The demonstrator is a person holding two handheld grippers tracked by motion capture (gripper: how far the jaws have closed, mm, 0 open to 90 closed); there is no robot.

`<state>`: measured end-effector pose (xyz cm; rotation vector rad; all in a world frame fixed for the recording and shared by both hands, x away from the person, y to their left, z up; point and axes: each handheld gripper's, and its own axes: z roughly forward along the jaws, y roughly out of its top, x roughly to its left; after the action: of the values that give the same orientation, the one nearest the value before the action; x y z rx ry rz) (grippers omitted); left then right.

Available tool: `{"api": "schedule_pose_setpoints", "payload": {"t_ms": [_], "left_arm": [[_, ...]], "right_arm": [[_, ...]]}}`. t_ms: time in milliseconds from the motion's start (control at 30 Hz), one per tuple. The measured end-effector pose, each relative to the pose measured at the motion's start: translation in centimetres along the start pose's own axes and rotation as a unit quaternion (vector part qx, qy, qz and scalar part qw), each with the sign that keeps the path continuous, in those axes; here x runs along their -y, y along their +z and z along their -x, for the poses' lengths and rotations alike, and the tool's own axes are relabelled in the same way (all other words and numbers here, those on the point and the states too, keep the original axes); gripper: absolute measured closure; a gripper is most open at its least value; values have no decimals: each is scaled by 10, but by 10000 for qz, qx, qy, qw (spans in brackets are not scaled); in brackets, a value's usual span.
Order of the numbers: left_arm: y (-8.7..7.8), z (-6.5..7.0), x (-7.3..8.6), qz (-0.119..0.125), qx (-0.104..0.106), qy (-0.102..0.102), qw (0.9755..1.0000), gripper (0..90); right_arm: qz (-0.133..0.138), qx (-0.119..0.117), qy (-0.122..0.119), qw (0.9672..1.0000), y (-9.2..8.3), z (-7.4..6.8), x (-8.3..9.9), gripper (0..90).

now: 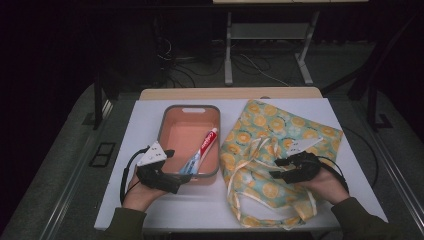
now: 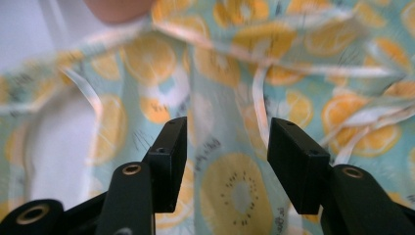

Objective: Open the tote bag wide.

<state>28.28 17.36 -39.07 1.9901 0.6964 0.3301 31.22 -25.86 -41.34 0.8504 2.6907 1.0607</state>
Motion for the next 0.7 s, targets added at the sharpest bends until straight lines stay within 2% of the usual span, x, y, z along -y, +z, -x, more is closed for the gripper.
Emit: {"api": "schedule_pose_setpoints", "payload": {"t_ms": [67, 200, 267, 333, 400, 467, 533, 600, 700], "left_arm": [[0, 0, 0, 2, 6, -8, 10000, 0], [0, 0, 0, 17, 4, -34, 10000, 0], [0, 0, 0, 8, 2, -18, 10000, 0], [0, 0, 0, 8, 4, -18, 10000, 0], [0, 0, 0, 10, 3, -7, 10000, 0], [0, 0, 0, 12, 9, -6, 10000, 0], [0, 0, 0, 8, 8, -7, 10000, 0], [0, 0, 0, 8, 9, 0, 10000, 0], [0, 0, 0, 5, 16, -9, 10000, 0]], "right_arm": [[-114, -62, 4, 9999, 7, 1, 6, 483], [-309, -144, -25, 9994, 19, 2, 14, 415], [-308, -206, -15, 9993, 23, 3, 16, 406], [-293, -118, -94, 9995, 25, 1, 16, 463], [-270, 67, -169, 9995, 25, 1, 17, 606], [-204, 92, -175, 9996, 24, 3, 19, 769], [-130, 75, -143, 9998, 24, 5, 20, 867], [-114, 31, -72, 9999, 23, 5, 20, 894], [69, -219, 104, 9997, 19, 3, 20, 897]]}}
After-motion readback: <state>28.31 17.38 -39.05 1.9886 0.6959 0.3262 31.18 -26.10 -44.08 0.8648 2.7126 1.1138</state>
